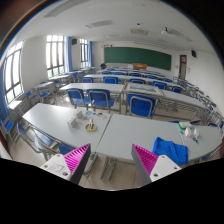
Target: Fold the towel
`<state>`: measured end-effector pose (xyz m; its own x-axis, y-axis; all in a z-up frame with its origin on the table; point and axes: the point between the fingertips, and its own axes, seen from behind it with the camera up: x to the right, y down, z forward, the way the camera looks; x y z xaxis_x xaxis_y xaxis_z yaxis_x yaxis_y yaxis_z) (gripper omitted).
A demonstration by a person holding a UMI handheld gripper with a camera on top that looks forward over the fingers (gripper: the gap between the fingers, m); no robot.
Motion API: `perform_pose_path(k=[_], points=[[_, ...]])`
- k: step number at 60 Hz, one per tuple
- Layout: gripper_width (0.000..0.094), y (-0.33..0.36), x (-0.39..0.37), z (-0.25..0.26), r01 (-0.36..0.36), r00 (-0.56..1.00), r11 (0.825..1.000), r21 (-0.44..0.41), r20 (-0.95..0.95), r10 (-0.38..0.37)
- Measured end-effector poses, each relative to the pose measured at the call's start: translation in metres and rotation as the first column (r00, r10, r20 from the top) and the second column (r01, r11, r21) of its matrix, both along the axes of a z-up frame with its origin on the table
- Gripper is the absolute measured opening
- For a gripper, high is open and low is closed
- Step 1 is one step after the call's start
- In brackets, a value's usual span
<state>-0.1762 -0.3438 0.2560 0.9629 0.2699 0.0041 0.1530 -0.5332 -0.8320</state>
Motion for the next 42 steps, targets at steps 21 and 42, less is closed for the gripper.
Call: perform_pose_path(k=[21,42], points=[[0.0852,0.031,0.095,-0.114,0.148,0.989,0.984,-0.096,0.038,-0.145],[0.0851,0.194,0.218,-0.217,0.363,0.931,0.928,-0.089,0.071,-0.358]])
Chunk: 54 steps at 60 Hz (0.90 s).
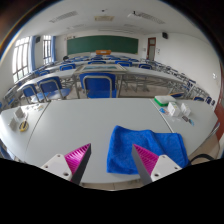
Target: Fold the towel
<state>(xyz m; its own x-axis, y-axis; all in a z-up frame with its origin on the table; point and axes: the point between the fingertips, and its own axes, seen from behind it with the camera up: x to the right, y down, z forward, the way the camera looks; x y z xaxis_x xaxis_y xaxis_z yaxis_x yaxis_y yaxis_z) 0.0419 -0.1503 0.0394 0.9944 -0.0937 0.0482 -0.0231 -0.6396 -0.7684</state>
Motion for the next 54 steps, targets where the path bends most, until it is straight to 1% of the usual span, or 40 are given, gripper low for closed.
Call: perform_pose_path(k=[8,13,14,15,17,20,25,26,28,29,30,35,37,41,44,47,51,54], points=[[0.0850,0.030,0.011,-0.035,0.011,1.000,0.999,-0.052,0.020,-0.010],[0.0793,0.034,0.014,-0.054,0.007,0.999,0.996,-0.090,0.044,-0.003],[0.0772,0.038,0.013,-0.051,0.004,0.999,0.997,-0.075,0.036,-0.002],[0.0739,0.041,0.013,-0.049,0.007,0.999,0.998,-0.063,0.033,-0.004],[0.0660,0.039,0.018,-0.055,0.015,0.999,0.997,-0.071,0.050,-0.012],[0.0546,0.039,0.017,-0.055,0.001,0.999,0.998,-0.065,0.052,0.002],[0.0324,0.039,0.022,-0.054,-0.017,0.998,0.998,-0.063,0.060,0.021],[0.0275,0.040,0.022,-0.054,-0.024,0.997,0.998,-0.063,0.066,0.028],[0.0092,0.040,0.030,-0.054,-0.020,0.995,0.998,-0.064,0.099,0.026],[0.0041,0.041,0.035,-0.053,-0.013,0.993,0.998,-0.057,0.118,0.020],[0.0040,0.043,0.035,-0.052,-0.016,0.993,0.999,-0.047,0.116,0.021],[0.0032,0.043,0.033,-0.053,-0.056,0.988,0.997,-0.058,0.142,0.064],[0.0028,0.042,0.029,-0.052,-0.055,0.989,0.997,-0.060,0.136,0.063],[0.0018,0.040,0.025,-0.047,-0.053,0.995,0.996,-0.070,0.081,0.059],[0.0015,0.038,0.004,-0.038,-0.062,0.998,0.996,-0.071,0.014,0.064],[0.0016,0.038,-0.004,-0.019,-0.082,0.995,0.995,-0.047,-0.067,0.079],[0.0016,0.038,-0.036,0.016,-0.114,0.979,0.994,-0.003,-0.171,0.111],[0.0014,0.038,-0.044,0.042,-0.132,0.962,0.991,0.033,-0.236,0.136]])
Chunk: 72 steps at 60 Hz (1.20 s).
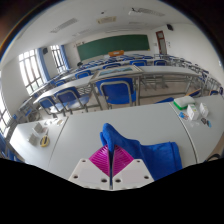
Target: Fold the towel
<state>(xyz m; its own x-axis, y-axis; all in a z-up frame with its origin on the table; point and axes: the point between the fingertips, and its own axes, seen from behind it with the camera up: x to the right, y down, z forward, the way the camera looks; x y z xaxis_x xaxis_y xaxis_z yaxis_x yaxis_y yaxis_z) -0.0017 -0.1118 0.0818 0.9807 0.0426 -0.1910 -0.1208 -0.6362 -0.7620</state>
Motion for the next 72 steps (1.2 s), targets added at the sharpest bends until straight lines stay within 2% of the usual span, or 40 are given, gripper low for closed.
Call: perform_pose_path(k=[7,13,15,18,23,24,26,30,40,52,72], points=[[0.0024,0.001,0.004,0.035,-0.016,0.997,0.999,0.033,-0.070,0.018],[0.0032,0.005,0.032,0.025,0.007,1.000,1.000,0.024,-0.016,-0.007],[0.0069,0.004,0.057,0.010,0.013,1.000,1.000,0.007,0.019,-0.013],[0.0242,0.004,0.075,-0.008,0.036,0.996,0.999,-0.038,0.085,-0.033],[0.0723,-0.003,0.122,-0.033,0.080,0.981,0.993,-0.086,0.183,-0.063],[0.0783,-0.004,0.139,-0.039,0.090,0.977,0.992,-0.089,0.200,-0.071],[0.0828,-0.010,0.146,-0.036,0.114,0.969,0.990,-0.088,0.231,-0.091],[0.0858,-0.018,0.163,-0.025,0.145,0.956,0.987,-0.069,0.267,-0.122],[0.0850,-0.051,0.172,0.019,0.167,0.946,0.986,-0.014,0.282,-0.157],[0.0851,-0.108,0.124,0.074,0.162,0.954,0.986,0.032,0.250,-0.165],[0.0853,-0.202,0.059,0.120,0.159,0.943,0.983,0.094,0.279,-0.179]])
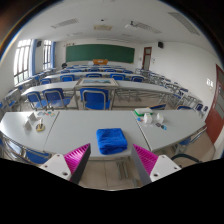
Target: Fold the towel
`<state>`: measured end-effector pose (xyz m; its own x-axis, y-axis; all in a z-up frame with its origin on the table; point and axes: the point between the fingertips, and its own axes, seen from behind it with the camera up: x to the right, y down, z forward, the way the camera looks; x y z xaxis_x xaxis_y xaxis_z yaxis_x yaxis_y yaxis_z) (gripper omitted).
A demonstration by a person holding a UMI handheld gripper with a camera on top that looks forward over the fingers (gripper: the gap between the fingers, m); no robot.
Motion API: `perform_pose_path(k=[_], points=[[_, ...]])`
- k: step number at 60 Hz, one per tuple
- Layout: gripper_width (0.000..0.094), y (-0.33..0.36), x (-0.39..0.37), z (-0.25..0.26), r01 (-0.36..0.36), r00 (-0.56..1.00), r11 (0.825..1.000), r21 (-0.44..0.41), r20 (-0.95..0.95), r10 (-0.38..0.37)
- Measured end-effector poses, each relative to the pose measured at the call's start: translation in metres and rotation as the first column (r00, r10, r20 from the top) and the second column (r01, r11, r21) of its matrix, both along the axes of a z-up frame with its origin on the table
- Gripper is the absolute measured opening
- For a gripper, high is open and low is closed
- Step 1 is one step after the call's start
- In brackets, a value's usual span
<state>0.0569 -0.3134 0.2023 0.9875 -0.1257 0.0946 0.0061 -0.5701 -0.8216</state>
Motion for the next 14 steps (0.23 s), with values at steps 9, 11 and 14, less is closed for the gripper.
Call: perform_pose_path(k=[9,11,14], points=[[0.0854,-0.018,-0.007,0.014,0.006,1.000,1.000,0.021,0.012,-0.006],[0.0852,-0.020,-0.008,0.015,0.007,1.000,1.000,0.027,0.008,-0.007],[0.0854,-0.022,-0.011,0.018,0.002,1.000,1.000,0.027,0.005,-0.002]])
